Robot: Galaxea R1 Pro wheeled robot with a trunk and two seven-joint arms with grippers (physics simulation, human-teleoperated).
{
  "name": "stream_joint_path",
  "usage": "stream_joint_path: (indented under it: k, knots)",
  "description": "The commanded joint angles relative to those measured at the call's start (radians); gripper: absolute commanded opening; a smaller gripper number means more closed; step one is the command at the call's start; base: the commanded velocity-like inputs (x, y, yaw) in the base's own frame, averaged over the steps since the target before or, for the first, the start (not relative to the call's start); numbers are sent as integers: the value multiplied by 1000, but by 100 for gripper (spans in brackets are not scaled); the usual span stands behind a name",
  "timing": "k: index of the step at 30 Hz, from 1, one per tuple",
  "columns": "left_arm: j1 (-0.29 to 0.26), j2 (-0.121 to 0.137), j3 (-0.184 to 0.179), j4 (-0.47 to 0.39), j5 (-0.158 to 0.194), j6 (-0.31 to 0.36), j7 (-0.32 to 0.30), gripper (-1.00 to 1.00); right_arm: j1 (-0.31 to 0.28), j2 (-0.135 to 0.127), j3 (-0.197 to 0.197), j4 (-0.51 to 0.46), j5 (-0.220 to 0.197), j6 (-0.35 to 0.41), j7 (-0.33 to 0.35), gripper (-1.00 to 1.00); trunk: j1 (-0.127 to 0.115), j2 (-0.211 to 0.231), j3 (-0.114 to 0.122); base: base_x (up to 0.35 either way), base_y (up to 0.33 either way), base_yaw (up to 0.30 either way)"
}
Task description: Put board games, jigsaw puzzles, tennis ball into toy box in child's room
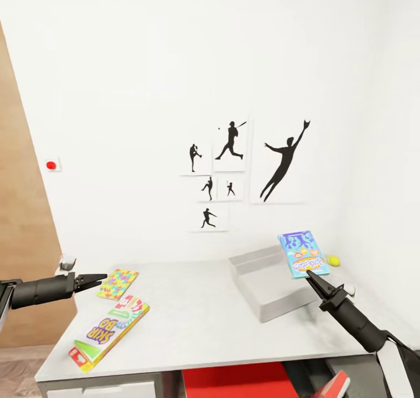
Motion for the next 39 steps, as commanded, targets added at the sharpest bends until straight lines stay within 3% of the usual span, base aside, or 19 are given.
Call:
stream_joint_path:
  k: [1,16,39]
  knots:
    - [0,0,2,-1,-10,10,-9,100,-1,0,-1,1,-3,6,1,-100,0,-1,0,1,0,-253]
    - [0,1,2,-1,-10,10,-9,100,-1,1,1,1,-3,8,1,-100,0,-1,0,121,47,-269]
    - [0,0,2,-1,-10,9,-9,100,-1,1,2,1,-2,3,1,-100,0,-1,1,99,10,-87]
